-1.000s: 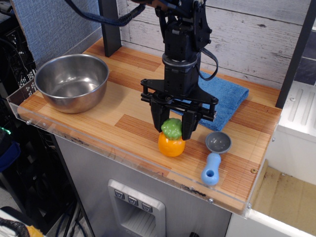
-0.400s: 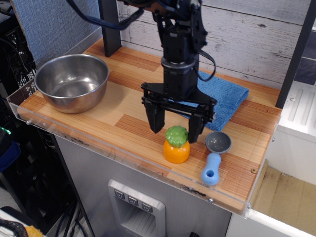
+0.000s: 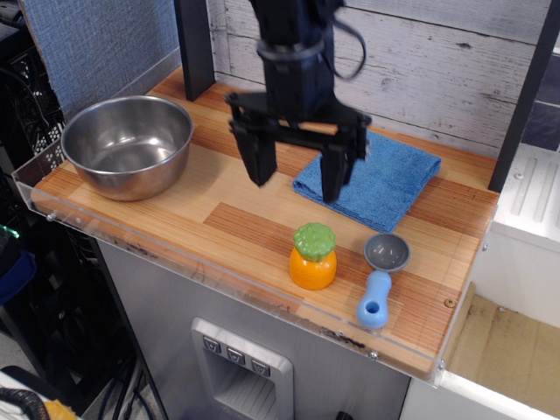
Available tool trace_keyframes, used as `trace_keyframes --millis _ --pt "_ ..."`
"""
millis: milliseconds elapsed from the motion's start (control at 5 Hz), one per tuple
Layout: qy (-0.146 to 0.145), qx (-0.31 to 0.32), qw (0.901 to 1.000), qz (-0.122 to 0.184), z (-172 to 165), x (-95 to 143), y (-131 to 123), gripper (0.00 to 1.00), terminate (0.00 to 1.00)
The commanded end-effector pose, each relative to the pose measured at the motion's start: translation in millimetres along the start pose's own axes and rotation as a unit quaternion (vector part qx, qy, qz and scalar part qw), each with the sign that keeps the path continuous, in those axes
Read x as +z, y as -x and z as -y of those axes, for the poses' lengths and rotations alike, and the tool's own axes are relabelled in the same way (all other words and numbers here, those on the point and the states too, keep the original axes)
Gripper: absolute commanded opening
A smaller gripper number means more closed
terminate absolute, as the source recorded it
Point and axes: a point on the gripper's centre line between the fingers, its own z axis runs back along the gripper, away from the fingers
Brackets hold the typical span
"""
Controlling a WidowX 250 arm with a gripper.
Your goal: Move the bottel leftt side right
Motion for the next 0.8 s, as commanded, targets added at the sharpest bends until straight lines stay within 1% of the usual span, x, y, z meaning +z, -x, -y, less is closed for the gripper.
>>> trace_keyframes --millis 0,200,400,600 --pt "-0.029 0.030 0.9991 0.002 -4.9 17.5 -0.7 1.00 0.00" --pt "-0.054 0.017 0.9983 0.014 -4.9 17.1 -3.6 1.00 0.00" --pt "-0.058 -0.020 0.9981 0.004 -8.4 14.2 -10.2 1.00 0.00" --pt "-0.058 -0.020 0.9981 0.004 -8.4 14.2 -10.2 1.00 1.00"
